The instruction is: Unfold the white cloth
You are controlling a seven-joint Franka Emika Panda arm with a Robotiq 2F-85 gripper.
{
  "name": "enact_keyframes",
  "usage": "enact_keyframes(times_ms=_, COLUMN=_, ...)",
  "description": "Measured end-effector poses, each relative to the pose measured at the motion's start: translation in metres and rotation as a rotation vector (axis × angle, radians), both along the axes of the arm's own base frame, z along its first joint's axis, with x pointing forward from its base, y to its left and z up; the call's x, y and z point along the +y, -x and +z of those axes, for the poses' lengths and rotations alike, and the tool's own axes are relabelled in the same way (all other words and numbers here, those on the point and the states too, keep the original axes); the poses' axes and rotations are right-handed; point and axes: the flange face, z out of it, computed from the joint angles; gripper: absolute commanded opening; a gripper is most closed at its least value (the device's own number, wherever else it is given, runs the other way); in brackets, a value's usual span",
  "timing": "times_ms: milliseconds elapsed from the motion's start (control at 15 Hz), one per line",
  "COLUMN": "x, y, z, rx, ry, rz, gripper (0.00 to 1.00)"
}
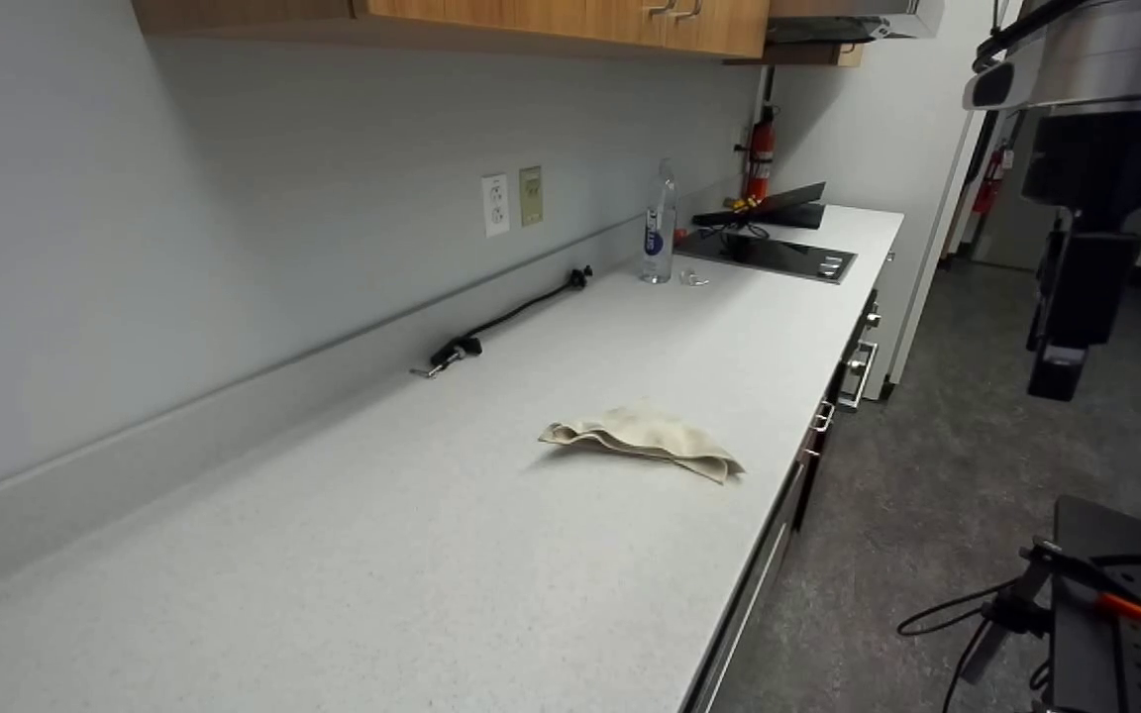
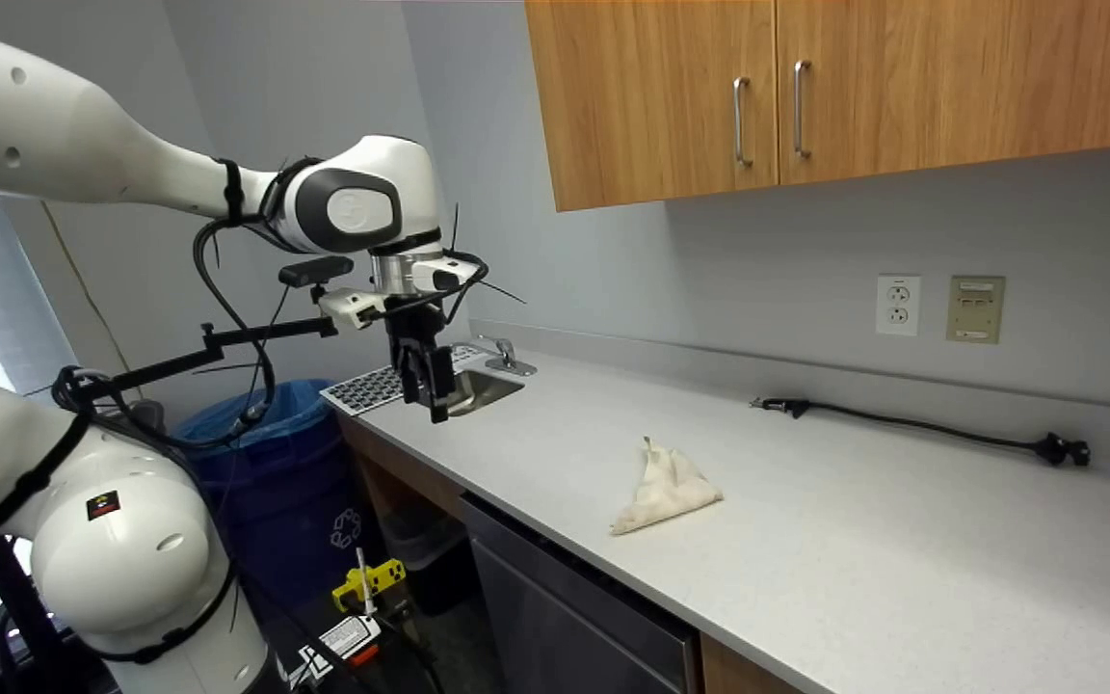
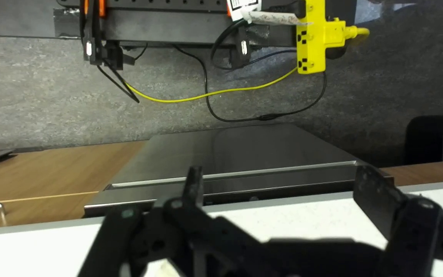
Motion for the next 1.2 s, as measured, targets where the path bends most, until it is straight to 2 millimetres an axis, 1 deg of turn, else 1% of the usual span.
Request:
enact_keyframes(times_ms=200, x=-0.003, y=-0.024, z=-0.01, rx=-0.053, ry=0.035, rz=0.015, gripper=1.0)
enact_keyframes(times_ms=467, x=-0.007, y=-0.066, z=-0.026, rx=-0.139, ry=0.102, rz=0.059, gripper=1.0)
enact_keyframes(times_ms=667, x=-0.009, y=-0.095, z=-0.037, rx=-0.158, ry=0.142, rz=0.087, gripper=1.0)
enact_keyframes(times_ms=733, x=-0.009, y=-0.1, z=-0.04, rx=-0.155, ry=0.146, rz=0.091, gripper=1.0)
enact_keyframes(times_ms=867, x=-0.007, y=-0.105, z=-0.041, rx=-0.152, ry=0.147, rz=0.094, gripper=1.0)
enact_keyframes(times_ms=1200, x=-0.011, y=-0.105, z=-0.044, rx=-0.144, ry=0.146, rz=0.092, gripper=1.0)
